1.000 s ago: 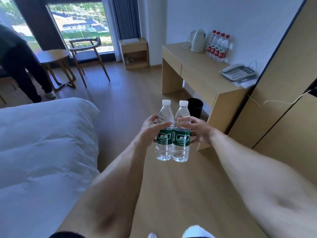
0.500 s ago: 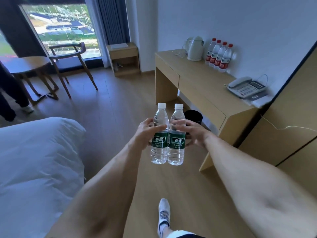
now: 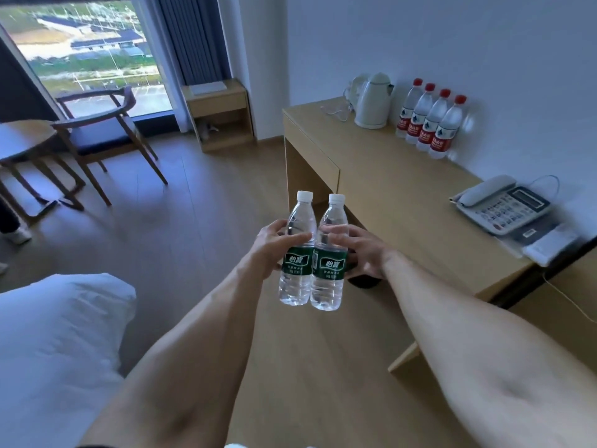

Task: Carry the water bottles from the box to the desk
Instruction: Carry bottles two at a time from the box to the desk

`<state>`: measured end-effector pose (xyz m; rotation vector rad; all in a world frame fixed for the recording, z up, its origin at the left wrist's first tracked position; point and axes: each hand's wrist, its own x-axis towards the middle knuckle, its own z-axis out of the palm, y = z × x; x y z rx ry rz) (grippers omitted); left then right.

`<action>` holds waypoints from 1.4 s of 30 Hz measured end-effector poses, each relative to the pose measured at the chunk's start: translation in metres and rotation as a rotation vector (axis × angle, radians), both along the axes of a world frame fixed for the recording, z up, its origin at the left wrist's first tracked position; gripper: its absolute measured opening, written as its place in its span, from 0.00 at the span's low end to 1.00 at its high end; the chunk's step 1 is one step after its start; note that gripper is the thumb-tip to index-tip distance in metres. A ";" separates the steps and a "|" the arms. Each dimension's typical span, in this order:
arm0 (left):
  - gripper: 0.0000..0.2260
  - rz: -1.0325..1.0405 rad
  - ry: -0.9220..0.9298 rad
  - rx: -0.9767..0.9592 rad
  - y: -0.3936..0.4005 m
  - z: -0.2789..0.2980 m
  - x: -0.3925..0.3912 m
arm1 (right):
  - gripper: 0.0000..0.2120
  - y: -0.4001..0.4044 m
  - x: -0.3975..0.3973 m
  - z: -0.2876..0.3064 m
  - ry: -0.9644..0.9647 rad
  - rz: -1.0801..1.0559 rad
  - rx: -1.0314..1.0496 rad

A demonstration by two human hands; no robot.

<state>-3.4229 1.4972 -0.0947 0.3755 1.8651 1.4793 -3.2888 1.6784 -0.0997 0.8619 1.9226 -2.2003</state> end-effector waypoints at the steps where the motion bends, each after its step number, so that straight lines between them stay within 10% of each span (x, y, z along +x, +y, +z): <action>1: 0.28 -0.017 0.005 0.003 0.013 0.000 -0.012 | 0.25 0.011 -0.008 0.001 -0.001 -0.018 -0.001; 20: 0.26 -0.609 0.015 0.053 0.307 0.015 -0.197 | 0.23 0.184 -0.117 0.023 -0.029 -0.651 0.044; 42: 0.25 -0.943 0.009 0.145 0.573 -0.006 -0.206 | 0.22 0.380 -0.121 0.003 -0.006 -1.017 0.083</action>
